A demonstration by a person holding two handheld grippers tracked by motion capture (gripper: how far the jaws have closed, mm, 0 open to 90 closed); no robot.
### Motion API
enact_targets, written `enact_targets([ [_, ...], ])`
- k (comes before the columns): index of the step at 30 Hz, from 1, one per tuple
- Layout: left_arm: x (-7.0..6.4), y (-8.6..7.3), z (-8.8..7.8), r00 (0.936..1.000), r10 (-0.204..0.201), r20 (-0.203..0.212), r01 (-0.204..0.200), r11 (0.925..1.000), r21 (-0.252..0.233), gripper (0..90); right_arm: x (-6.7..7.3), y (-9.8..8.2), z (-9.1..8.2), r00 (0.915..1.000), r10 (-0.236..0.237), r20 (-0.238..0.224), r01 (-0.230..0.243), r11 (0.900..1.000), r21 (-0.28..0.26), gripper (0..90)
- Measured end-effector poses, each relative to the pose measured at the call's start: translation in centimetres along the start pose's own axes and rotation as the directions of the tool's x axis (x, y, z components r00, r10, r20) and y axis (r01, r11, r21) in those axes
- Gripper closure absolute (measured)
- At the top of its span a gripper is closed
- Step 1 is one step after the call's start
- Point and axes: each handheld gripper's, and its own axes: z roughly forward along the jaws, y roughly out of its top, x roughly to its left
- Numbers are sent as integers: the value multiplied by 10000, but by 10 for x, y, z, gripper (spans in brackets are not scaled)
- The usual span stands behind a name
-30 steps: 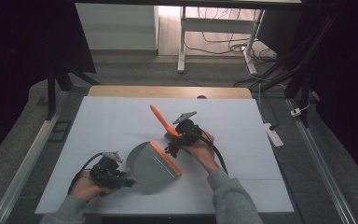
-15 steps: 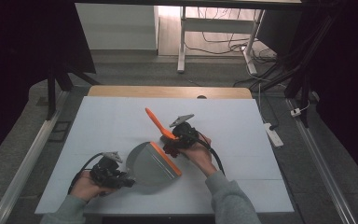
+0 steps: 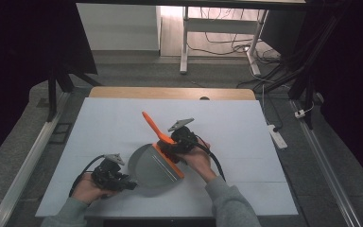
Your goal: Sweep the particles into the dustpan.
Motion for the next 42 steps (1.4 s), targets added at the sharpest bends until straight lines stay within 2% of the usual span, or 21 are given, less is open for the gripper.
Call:
enact_targets([
  [9, 0, 0, 1, 10000, -16, -21, 16, 10000, -9, 619, 5, 0, 1, 10000, -38, -55, 37, 9999, -138, 708],
  [12, 0, 0, 1, 10000, 1, -28, -1, 10000, 16, 619, 7, 0, 1, 9994, 146, -319, -154, 9996, -238, 709],
  [15, 0, 0, 1, 10000, -7, -27, 7, 10000, 12, 619, 12, 2, 2, 9994, 1, -353, -11, 9996, -297, 708],
  [16, 0, 0, 1, 10000, 9, -26, -9, 10000, 24, 619, 14, 3, 2, 9986, 49, -518, -70, 9992, -394, 708],
  [18, 0, 0, 1, 10000, 30, -25, -30, 10000, 40, 619, 15, 3, 2, 9984, 54, -571, -79, 9990, -438, 708],
  [26, 0, -1, 1, 10000, -9, -15, 9, 10000, 26, 619, 26, 8, 3, 9967, -275, -768, 238, 9985, -485, 708],
  [29, 0, -1, 1, 10000, 31, -17, -31, 10000, 43, 619, 30, 10, 2, 9944, -435, -962, 400, 9985, -385, 708],
  [30, 1, -1, 1, 10000, 32, -2, -32, 10000, 35, 619, 35, 12, 0, 9918, -639, -1104, 605, 9976, -341, 708],
  [32, 1, -1, 1, 10000, 19, 0, -19, 10000, 31, 619, 36, 13, -1, 9910, -683, -1149, 639, 9971, -412, 708],
  [33, 0, -1, 1, 10000, 17, -5, -17, 10000, 28, 619, 36, 15, -5, 9906, -695, -1175, 620, 9959, -666, 708],
  [38, 0, -1, 1, 10000, 23, -9, -23, 10000, 16, 619, 29, 16, -13, 9952, -592, -783, 528, 9953, -814, 708],
  [39, 0, -1, 1, 10000, 20, -5, -20, 10000, 20, 619, 23, 15, -17, 9973, -425, -605, 372, 9956, -865, 708],
  [41, 0, -1, 1, 10000, 5, 0, -5, 10000, 2, 619, 20, 14, -19, 9981, -311, -540, 264, 9960, -855, 708],
  [42, 0, -1, 1, 10000, 2, -1, -2, 10000, -1, 619, 14, 13, -22, 9993, -238, -273, 213, 9961, -858, 708],
])
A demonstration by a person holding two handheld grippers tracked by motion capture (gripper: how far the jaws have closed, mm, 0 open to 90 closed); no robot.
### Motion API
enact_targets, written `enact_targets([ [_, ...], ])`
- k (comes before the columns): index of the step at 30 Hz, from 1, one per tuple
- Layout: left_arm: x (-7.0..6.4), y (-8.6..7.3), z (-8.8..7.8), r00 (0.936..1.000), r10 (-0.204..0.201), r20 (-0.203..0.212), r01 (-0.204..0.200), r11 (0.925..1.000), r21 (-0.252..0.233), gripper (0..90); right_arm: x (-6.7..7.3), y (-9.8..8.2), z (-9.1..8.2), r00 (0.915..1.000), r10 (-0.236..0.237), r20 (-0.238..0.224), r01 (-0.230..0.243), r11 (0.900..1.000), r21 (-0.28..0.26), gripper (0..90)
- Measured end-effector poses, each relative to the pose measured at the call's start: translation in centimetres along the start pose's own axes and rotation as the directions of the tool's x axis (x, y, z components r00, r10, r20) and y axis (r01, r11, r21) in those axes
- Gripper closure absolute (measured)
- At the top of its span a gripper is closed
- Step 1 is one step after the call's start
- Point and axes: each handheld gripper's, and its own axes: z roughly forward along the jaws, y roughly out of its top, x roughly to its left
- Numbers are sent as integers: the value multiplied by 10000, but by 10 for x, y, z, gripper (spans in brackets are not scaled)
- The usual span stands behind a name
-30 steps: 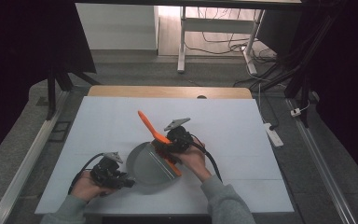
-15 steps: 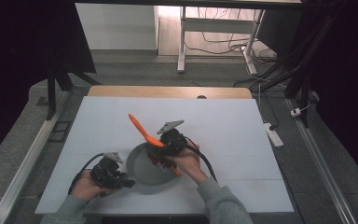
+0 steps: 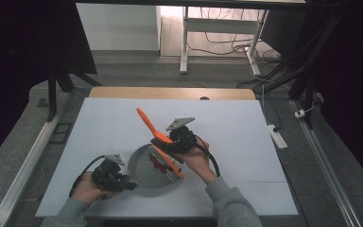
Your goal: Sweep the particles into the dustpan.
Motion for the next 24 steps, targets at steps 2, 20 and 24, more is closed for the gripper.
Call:
enact_targets([
  [2, 0, 0, 0, 10000, 6, -2, -6, 10000, 9, 618, -7, -2, -2, 9997, 163, 183, -163, 9999, 13, 708],
  [20, 0, -2, -2, 9999, -112, -55, 112, 9999, -85, 618, -28, -9, 11, 9949, 585, 825, -628, 9968, 504, 708],
  [24, 1, -2, -3, 9999, -98, -45, 97, 9999, -73, 618, -31, -11, 21, 9935, 527, 1009, -614, 9945, 846, 708],
])
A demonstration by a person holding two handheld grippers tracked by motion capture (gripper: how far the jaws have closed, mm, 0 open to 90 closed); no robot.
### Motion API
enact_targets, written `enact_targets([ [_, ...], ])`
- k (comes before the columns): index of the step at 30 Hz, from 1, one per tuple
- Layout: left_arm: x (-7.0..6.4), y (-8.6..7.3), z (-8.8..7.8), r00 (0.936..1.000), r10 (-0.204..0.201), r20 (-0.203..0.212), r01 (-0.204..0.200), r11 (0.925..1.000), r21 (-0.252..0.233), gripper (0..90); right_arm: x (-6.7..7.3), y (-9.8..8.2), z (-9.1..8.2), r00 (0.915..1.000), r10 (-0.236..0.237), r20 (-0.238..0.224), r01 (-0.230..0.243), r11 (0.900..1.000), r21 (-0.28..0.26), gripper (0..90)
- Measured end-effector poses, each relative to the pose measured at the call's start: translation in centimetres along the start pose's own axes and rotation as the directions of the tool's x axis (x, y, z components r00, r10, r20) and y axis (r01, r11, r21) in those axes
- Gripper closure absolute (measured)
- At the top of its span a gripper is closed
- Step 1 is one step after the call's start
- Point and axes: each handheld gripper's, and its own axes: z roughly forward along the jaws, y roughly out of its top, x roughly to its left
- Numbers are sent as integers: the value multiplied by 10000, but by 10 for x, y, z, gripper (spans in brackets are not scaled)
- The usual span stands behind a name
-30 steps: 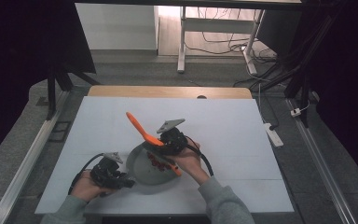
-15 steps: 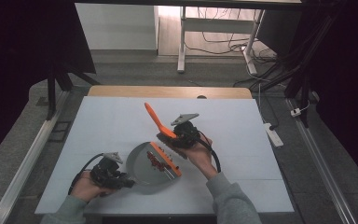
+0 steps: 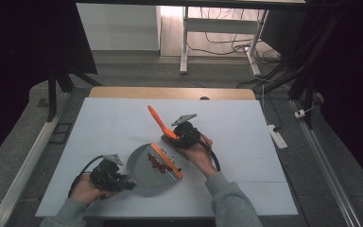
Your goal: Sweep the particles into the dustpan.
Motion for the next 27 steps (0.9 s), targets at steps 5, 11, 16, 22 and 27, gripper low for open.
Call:
enact_targets([
  [5, 0, 0, 1, 10000, -23, -12, 23, 10000, -11, 618, 3, 4, 7, 9998, 117, -160, -116, 9999, 54, 708],
  [11, 0, 0, 1, 10000, -22, -22, 22, 10000, -11, 619, 19, 8, 10, 9991, -327, -268, 331, 9993, 181, 708],
  [16, 0, 0, 1, 10000, -23, -22, 23, 10000, -7, 618, 25, 5, 8, 9976, -297, -627, 303, 9995, 88, 708],
  [22, 0, 0, 1, 10000, 8, -29, -8, 10000, 23, 618, 38, 6, 3, 9900, -273, -1384, 239, 9994, -256, 708],
  [27, 0, 0, 1, 10000, -17, -28, 17, 10000, -2, 618, 48, 11, -4, 9816, -596, -1814, 495, 9970, -599, 708],
])
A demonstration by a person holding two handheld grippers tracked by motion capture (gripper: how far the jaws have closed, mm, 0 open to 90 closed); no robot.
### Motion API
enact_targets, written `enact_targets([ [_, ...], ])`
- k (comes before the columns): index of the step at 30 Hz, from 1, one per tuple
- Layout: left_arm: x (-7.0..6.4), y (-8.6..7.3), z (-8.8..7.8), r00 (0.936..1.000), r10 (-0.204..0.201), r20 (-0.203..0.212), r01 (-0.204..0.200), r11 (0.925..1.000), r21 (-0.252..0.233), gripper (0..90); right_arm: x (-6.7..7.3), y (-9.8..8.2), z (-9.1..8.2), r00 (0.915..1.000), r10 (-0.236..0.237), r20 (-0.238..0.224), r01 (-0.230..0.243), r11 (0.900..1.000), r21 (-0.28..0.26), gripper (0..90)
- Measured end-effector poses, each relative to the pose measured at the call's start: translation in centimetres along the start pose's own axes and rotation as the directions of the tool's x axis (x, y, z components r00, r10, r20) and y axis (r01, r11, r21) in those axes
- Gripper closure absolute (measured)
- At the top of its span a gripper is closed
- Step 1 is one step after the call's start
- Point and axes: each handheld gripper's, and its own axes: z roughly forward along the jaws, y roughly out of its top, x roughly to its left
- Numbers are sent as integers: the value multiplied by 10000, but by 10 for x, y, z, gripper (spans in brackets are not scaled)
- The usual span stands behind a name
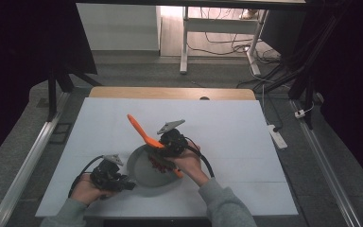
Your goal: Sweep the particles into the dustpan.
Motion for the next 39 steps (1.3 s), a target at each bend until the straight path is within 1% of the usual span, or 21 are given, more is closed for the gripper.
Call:
enact_targets([
  [1, 0, 0, 0, 10000, -8, 5, 8, 10000, -7, 619, -1, 1, -3, 10000, 36, 85, -35, 9999, -111, 708],
  [4, 1, 0, 0, 10000, -9, 28, 9, 10000, -3, 619, -7, 3, -13, 9980, 127, 620, -106, 9994, -338, 708],
  [5, 1, 0, 0, 10000, -9, 28, 9, 10000, -3, 618, -7, 3, -13, 9980, 127, 620, -106, 9994, -338, 708],
  [6, 1, -1, 0, 10000, -11, 33, 11, 10000, -3, 618, -11, 2, -17, 9970, 193, 743, -165, 9991, -379, 708],
  [7, 1, -1, 0, 10000, -6, 33, 6, 10000, -1, 618, -18, 0, -24, 9945, 401, 970, -364, 9985, -398, 708],
  [8, 0, -1, 1, 10000, -19, 27, 19, 10000, -10, 618, -18, 0, -24, 9945, 401, 970, -364, 9985, -398, 708],
  [9, 0, -1, 1, 10000, -10, 17, 10, 10000, -16, 618, -22, -1, -27, 9926, 459, 1124, -418, 9984, -387, 708],
  [10, 0, -1, 1, 10000, -5, 10, 5, 10000, -14, 618, -28, -4, -32, 9876, 539, 1473, -503, 9983, -284, 708],
  [11, 0, -1, 1, 10000, 1, 12, -1, 10000, -7, 619, -30, -6, -33, 9859, 543, 1586, -510, 9984, -247, 708],
  [12, 0, -1, 1, 10000, 6, 17, -6, 10000, -2, 619, -30, -6, -33, 9859, 543, 1586, -510, 9984, -247, 708],
  [13, 0, -1, 1, 10000, 5, 19, -5, 10000, 11, 619, -32, -7, -33, 9837, 558, 1711, -532, 9984, -198, 708],
  [16, 0, -1, 1, 10000, -2, 16, 2, 10000, -2, 619, -36, -13, -33, 9795, 528, 1943, -551, 9985, 65, 708],
  [18, 0, -1, 1, 10000, -2, 11, 2, 10000, 12, 618, -38, -17, -31, 9794, 530, 1947, -578, 9981, 191, 708],
  [19, 0, -1, 1, 10000, -3, 10, 3, 10000, 11, 619, -39, -20, -30, 9782, 619, 1982, -688, 9972, 280, 708],
  [20, 0, -1, 1, 10000, -5, 10, 5, 10000, 1, 618, -40, -22, -29, 9776, 610, 2014, -694, 9970, 346, 708],
  [24, 0, -1, 1, 10000, -11, 21, 11, 10000, -6, 618, -42, -27, -27, 9766, 645, 2052, -772, 9955, 548, 708],
  [29, 0, -1, 1, 10000, -12, 16, 12, 10000, -14, 619, -41, -30, -23, 9783, 575, 1989, -744, 9941, 788, 708],
  [32, 0, -1, 1, 10000, -9, 24, 9, 10000, -13, 618, -36, -32, -22, 9811, 574, 1847, -721, 9946, 741, 708],
  [35, 0, -1, 1, 10000, -7, 16, 7, 10000, -13, 619, -30, -33, -22, 9827, 677, 1722, -805, 9944, 684, 708],
  [37, -1, -1, 1, 10000, -11, 8, 11, 10000, -21, 619, -25, -33, -21, 9836, 628, 1693, -751, 9949, 670, 708],
  [39, 0, -1, 1, 10000, -6, 14, 6, 10000, -3, 618, -22, -33, -20, 9872, 742, 1414, -836, 9946, 620, 708],
])
